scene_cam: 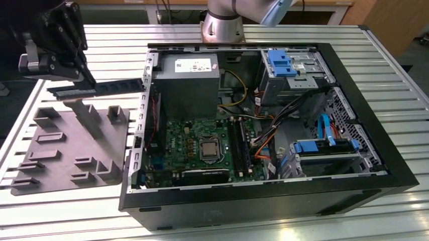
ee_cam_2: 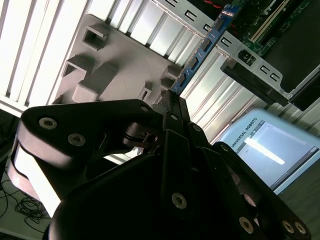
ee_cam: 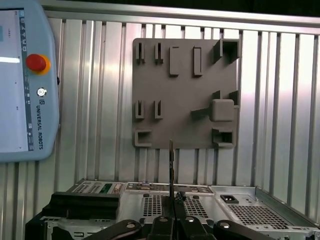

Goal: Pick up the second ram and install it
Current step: 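Pick up the second ram and move it above second insertion slot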

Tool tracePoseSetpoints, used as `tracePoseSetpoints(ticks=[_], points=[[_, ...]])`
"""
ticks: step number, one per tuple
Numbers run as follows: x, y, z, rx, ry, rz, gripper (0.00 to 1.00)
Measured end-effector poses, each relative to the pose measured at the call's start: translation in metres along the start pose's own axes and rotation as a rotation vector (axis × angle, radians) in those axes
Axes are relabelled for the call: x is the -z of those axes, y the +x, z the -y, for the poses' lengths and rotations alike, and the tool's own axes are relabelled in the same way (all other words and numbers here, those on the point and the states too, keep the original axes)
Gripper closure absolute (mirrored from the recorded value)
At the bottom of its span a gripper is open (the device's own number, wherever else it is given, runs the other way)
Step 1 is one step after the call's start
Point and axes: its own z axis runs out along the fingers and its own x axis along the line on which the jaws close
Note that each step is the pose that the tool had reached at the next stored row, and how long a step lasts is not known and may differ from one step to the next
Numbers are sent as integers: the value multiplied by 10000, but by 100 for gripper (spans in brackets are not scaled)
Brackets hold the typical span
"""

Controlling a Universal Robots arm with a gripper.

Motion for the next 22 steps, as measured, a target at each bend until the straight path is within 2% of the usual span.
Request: tracePoseSetpoints(ticks=[15, 22], points=[[-45, -41, 218, -4, -49, 1, 88], [-64, -63, 353, -5, -90, 3, 88]])
